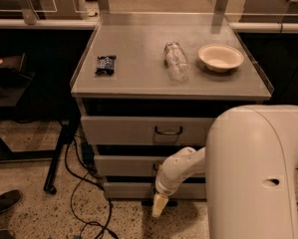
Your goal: Open middle drawer
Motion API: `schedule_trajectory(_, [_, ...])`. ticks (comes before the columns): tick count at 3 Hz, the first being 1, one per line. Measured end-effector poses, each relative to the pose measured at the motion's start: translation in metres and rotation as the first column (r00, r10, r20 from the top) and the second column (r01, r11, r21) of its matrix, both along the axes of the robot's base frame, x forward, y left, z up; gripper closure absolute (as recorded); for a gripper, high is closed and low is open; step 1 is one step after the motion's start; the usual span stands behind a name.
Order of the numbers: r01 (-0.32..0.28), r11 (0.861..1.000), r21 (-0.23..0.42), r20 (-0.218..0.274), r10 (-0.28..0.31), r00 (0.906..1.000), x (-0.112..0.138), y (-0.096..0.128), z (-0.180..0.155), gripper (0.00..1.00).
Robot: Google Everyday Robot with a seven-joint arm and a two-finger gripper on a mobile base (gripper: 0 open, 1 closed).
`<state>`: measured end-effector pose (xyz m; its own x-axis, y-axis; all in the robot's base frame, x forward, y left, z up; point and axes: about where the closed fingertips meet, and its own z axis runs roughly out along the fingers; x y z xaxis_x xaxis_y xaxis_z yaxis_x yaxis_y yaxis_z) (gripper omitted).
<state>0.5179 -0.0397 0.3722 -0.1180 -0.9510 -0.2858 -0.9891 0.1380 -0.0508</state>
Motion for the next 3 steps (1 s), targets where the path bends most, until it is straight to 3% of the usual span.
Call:
schedule_trajectory(1, [0.000,1.000,0.000,-0.001,0.000,1.0000,0.000,0.000,0.003,0.00])
schedule_trajectory(2, [-0.029,1.000,-0.001,-0.056,0.029,0.9980,-0.027,-0.001,0.004,0.00])
schedule_trajectory(3, [-0.032,0.999,0.000,-0.061,0.032,0.9976,-0.031,-0.001,0.009,0.00])
